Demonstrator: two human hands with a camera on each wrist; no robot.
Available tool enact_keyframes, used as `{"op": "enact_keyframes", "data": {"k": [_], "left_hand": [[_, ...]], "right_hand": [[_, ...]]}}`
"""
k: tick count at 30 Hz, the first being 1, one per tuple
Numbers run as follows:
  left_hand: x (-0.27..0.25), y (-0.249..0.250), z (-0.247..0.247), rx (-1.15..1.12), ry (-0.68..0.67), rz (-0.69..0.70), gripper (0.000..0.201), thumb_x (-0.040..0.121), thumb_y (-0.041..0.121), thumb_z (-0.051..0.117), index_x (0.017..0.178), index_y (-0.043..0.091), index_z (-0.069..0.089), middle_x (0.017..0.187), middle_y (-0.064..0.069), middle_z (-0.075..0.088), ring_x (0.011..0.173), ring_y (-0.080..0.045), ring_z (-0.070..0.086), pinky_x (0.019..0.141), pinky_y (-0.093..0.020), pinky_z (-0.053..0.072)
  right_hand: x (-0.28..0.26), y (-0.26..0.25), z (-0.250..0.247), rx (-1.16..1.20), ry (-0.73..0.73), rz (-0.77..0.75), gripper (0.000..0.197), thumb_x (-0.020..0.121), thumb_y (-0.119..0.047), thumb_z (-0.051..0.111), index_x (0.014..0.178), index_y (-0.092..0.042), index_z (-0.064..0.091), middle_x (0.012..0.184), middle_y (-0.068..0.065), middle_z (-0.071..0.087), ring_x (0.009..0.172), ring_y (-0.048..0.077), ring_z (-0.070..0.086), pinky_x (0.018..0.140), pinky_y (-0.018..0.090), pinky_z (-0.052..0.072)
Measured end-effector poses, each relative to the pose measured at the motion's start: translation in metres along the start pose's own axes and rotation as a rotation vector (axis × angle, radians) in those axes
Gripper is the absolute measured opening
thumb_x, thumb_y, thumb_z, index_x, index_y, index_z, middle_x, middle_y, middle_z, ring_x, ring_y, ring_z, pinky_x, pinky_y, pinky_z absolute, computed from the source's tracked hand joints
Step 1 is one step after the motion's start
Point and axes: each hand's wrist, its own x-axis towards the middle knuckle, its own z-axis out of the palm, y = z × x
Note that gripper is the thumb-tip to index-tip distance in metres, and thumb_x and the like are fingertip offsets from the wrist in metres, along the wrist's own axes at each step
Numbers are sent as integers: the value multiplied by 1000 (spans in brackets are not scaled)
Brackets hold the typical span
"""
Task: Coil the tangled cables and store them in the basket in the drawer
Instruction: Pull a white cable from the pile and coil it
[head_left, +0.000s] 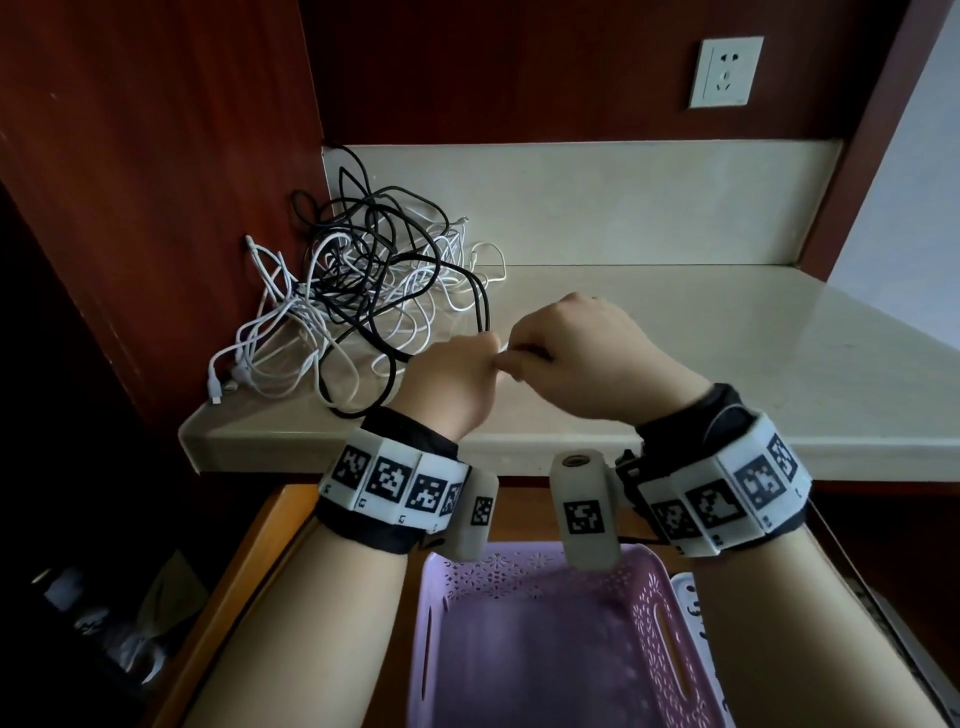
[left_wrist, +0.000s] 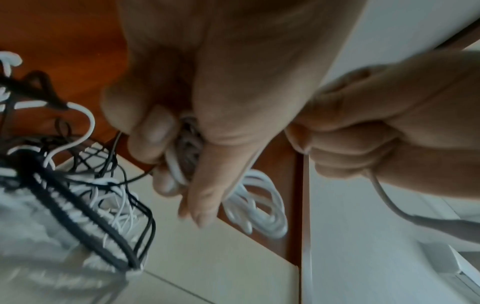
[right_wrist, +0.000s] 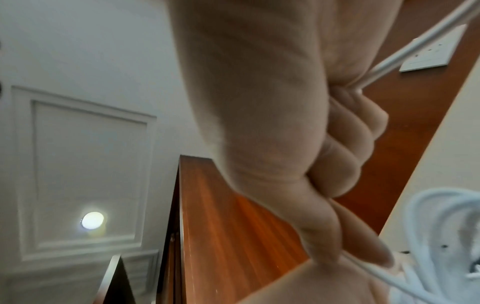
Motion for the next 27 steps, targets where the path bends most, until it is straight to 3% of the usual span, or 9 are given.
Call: {"op": "enact_keyframes", "data": {"k": [3,6,9,11,14,18,22,25,27], "left_hand": [[7,-13,0,22,-41,28,13,97,14,45,102,7,55,102,-12,60,100,-31,58,75,-33,39],[11,-17,1,-47,-146,59,18,93,1,48,104,-1,62,103,-16,57,107,-31,54,91,-37,42],[7,-9,-3,-42,-73,199,30,88,-1,49,69,22,51,76,8,37,89,-27,50,71,-33,41],[4,-4,-5,-126,-9,285,35,86,-4,48,65,23,43,73,12,35,81,-21,46,60,-25,30],[4,-6,-9,-328,102,374,26,79,-13,52,78,10,63,76,5,50,79,-23,53,64,-25,32],[-3,-6,-21,-468,137,464,25,74,-20,57,82,1,68,78,2,53,78,-16,49,69,-12,34],[-10,-4,-30,-570,179,470,18,77,-14,63,87,0,66,81,-3,56,78,-16,50,74,-24,39],[-12,-4,-33,-744,135,410,51,81,-15,60,127,4,53,92,-9,62,78,-3,56,76,-24,45],[-14,-6,-34,-840,128,399,75,82,-16,58,146,8,26,93,-9,62,74,0,57,72,-14,44]], "right_hand": [[-1,13,-4,245,50,47,26,82,-29,69,65,-10,66,51,-4,46,53,13,42,52,23,33],[-6,23,-10,392,-28,82,11,81,-15,69,71,-13,69,60,-7,58,56,4,49,53,12,35],[-8,29,-10,448,7,87,7,83,-9,67,80,-12,73,72,-2,67,64,7,54,62,17,42],[-7,33,-9,486,132,80,5,82,-10,70,82,-10,75,74,-1,68,68,13,56,63,20,42],[-6,38,-8,612,299,106,3,79,-12,73,79,-9,74,64,2,64,55,18,49,55,26,40],[-3,45,-1,805,387,165,17,74,-10,78,74,-6,62,43,-13,37,43,4,30,46,14,28],[0,47,6,930,434,160,29,73,-10,79,65,-12,51,54,-4,51,51,8,41,51,19,34],[1,47,9,993,441,133,31,74,-10,78,62,-10,48,61,9,57,61,21,48,56,30,37],[1,47,12,1027,375,102,31,75,-4,74,62,-9,47,53,-1,56,52,15,46,49,21,35]]}}
